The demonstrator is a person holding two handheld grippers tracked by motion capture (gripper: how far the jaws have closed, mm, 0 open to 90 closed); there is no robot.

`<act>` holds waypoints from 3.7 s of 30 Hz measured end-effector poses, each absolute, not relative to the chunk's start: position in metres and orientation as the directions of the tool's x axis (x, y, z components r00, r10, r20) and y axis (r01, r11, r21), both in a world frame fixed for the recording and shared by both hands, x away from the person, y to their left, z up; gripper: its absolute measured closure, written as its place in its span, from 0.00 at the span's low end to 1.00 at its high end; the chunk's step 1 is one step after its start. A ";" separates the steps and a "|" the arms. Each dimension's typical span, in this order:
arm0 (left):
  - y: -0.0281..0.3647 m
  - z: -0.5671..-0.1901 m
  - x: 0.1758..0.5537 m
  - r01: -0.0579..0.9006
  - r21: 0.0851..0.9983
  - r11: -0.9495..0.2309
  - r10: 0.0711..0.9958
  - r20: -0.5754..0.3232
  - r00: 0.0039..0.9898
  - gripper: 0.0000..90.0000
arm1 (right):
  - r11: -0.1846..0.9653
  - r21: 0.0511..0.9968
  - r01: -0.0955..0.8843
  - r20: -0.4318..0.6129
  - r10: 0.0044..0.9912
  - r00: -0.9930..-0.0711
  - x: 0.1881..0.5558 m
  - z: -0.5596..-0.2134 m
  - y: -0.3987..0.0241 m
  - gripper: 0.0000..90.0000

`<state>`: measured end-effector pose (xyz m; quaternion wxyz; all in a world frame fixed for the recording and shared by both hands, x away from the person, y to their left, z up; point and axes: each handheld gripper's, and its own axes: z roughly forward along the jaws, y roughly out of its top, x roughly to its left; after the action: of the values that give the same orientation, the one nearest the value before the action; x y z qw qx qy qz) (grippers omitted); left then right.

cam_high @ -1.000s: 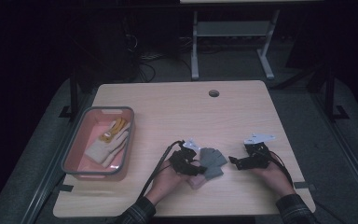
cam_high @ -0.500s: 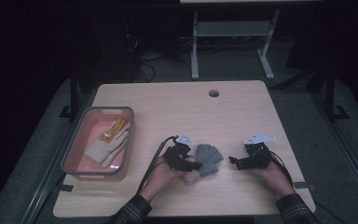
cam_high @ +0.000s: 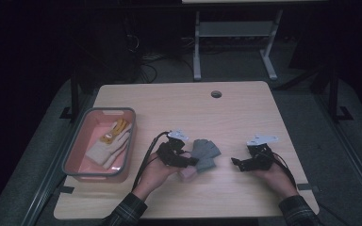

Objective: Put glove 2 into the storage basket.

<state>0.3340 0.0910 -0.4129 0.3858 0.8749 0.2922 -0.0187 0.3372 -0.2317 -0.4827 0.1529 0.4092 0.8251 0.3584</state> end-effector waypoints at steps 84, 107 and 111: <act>0.321 -0.395 0.372 0.749 0.608 -0.263 0.898 -0.130 0.420 0.71 | 0.411 0.719 0.561 0.037 0.783 -0.621 0.338 -0.483 -0.232 0.11; 0.322 -0.389 0.371 0.731 0.636 -0.249 0.902 -0.123 0.414 0.23 | 0.410 0.718 0.562 0.038 0.784 -0.620 0.337 -0.483 -0.232 0.11; 0.324 -0.379 0.367 0.711 0.660 -0.241 0.901 -0.121 0.418 0.22 | 0.409 0.717 0.565 0.041 0.784 -0.619 0.337 -0.483 -0.232 0.11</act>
<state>0.3668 0.3240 -0.3787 0.3299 0.7746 0.5202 0.1434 0.3372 -0.2317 -0.4827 0.1531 0.4088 0.8251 0.3587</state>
